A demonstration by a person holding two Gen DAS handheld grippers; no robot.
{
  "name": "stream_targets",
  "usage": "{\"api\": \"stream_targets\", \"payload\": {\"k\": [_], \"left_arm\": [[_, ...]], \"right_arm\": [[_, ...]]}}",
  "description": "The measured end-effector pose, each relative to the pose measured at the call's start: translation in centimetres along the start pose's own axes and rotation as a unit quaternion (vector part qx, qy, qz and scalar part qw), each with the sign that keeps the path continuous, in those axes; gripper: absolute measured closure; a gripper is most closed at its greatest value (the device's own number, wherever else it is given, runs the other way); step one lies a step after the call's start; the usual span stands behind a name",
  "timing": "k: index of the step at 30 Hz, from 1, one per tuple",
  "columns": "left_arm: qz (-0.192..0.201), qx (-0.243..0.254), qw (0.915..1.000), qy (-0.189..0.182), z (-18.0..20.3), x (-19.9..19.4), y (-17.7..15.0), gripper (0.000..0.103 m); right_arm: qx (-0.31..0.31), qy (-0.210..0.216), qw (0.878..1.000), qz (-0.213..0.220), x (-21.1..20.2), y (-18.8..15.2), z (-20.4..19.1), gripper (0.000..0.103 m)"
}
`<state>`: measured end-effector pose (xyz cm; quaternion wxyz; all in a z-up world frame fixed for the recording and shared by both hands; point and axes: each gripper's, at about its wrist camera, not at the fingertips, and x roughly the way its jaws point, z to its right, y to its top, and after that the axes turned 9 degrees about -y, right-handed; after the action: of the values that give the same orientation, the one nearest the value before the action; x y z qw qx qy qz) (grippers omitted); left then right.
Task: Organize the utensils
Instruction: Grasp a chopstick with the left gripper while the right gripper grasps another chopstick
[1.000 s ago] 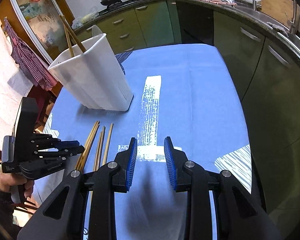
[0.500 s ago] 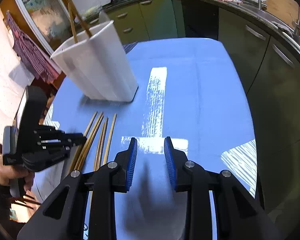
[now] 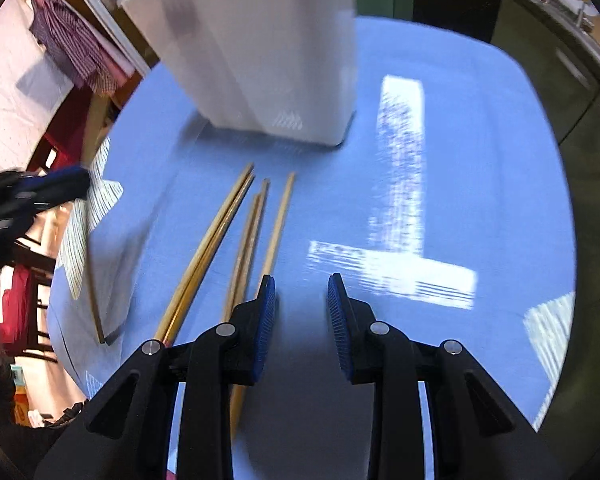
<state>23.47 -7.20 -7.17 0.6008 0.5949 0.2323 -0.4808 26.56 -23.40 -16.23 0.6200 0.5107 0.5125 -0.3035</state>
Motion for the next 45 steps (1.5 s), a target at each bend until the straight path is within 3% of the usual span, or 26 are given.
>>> {"api": "stream_targets", "payload": {"k": [10,23,32,38,45], "left_arm": [[0.053,0.014,0.9983,-0.019,-0.8,-5.6,-2.0,0.097],[0.067,0.023,0.9972,-0.024,-0.8,-6.6,-3.0,0.097],[0.071,0.023,0.997,-0.021,-0.7,-7.1,-3.0,0.097],[0.076,0.028,0.9965,-0.021,-0.2,-7.6,-3.1,0.097],[0.086,0.038,0.9952,-0.026,0.1,-8.3,-3.5,0.097]], "right_arm": [[-0.018,-0.033,0.999,-0.038,2.8,1.7,-2.8,0.086],[-0.028,-0.064,0.996,-0.049,3.8,2.7,-4.6,0.096],[-0.022,-0.033,0.999,0.021,-1.8,1.5,-3.6,0.096],[-0.02,-0.011,0.996,0.086,-7.4,-0.8,-2.8,0.096],[-0.018,0.005,0.993,0.119,-11.0,-4.3,-1.8,0.096]]}}
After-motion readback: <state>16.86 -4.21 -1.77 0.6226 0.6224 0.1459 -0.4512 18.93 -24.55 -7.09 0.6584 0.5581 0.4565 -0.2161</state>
